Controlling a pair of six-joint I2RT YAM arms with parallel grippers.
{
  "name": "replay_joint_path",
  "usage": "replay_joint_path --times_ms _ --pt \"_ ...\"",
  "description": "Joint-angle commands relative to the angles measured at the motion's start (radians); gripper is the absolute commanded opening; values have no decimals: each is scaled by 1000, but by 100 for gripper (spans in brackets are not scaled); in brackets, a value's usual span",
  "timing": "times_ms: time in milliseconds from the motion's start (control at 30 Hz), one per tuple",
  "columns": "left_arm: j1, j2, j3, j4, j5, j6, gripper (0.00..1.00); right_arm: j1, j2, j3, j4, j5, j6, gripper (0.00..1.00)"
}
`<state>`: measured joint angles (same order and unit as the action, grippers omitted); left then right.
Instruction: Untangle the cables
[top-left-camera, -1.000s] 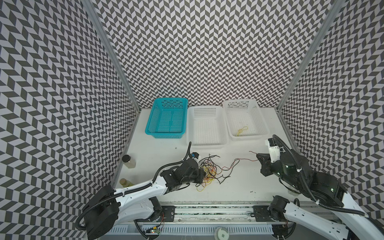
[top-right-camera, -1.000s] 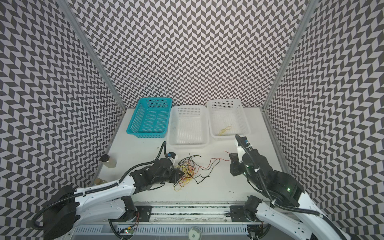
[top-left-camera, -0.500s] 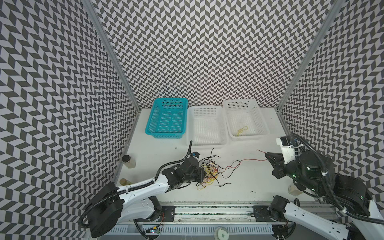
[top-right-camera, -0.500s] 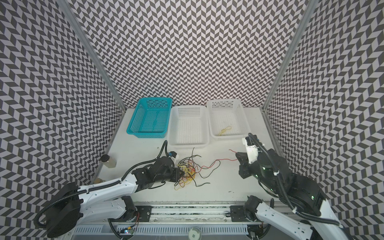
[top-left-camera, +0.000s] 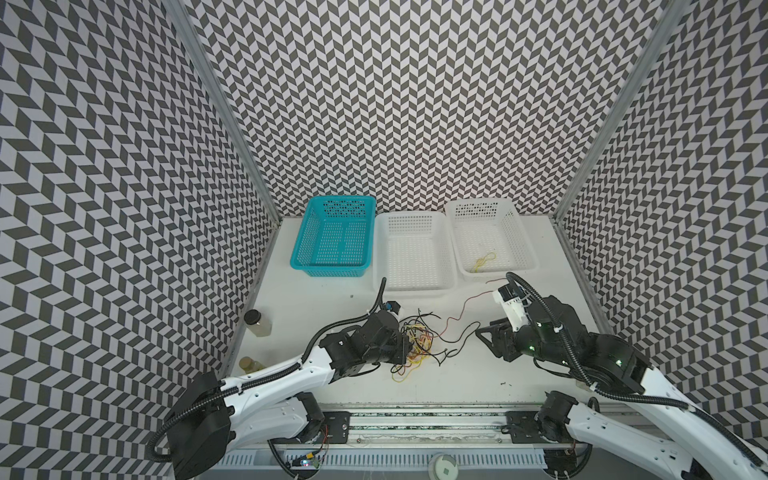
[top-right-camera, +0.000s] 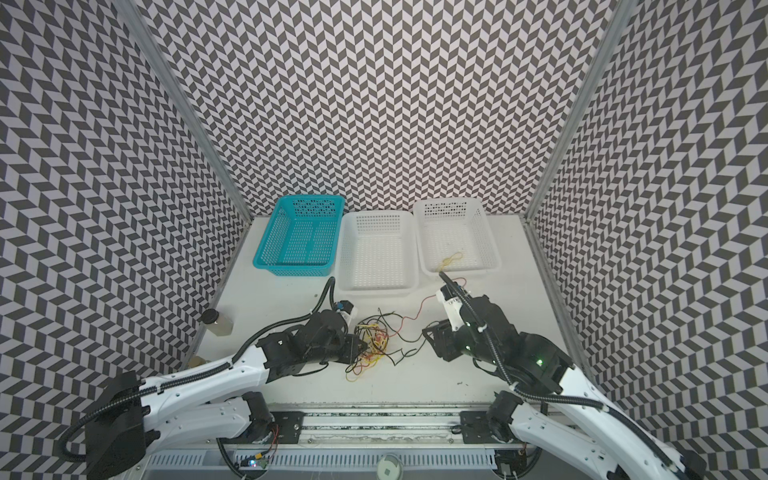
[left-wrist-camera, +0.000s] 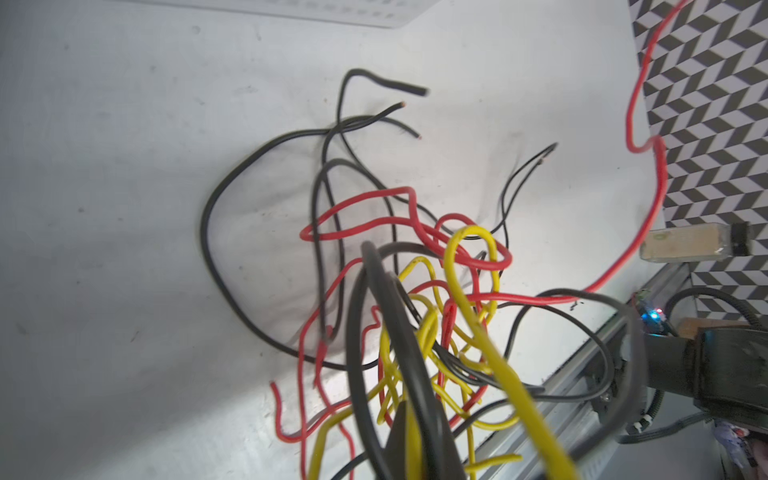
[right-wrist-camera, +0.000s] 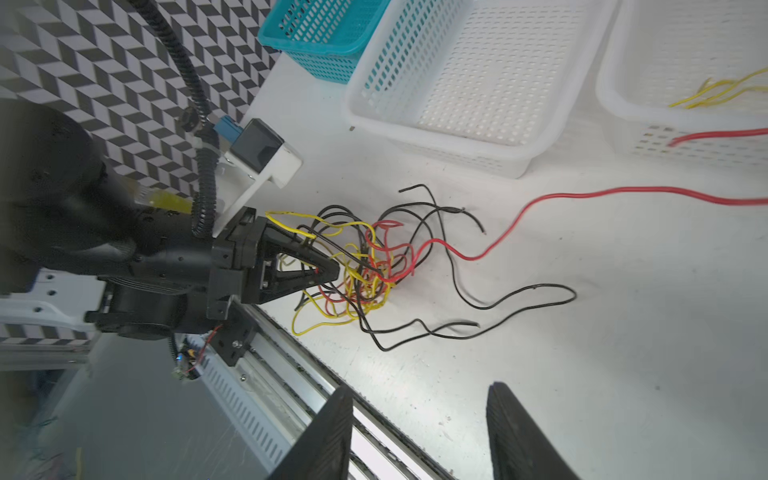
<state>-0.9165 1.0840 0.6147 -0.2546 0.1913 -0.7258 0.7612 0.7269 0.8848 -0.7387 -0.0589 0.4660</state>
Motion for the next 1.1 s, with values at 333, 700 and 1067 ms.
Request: replay_joint_path --times_ms 333,700,1067 --pt "-75 32 93 21 -18 -4 0 109 54 -245 488 -47 295 49" --pt "-99 19 107 28 -35 -1 0 122 127 -272 522 23 290 22" --pt "-97 17 125 -45 -121 4 0 122 86 -209 403 -13 267 0"
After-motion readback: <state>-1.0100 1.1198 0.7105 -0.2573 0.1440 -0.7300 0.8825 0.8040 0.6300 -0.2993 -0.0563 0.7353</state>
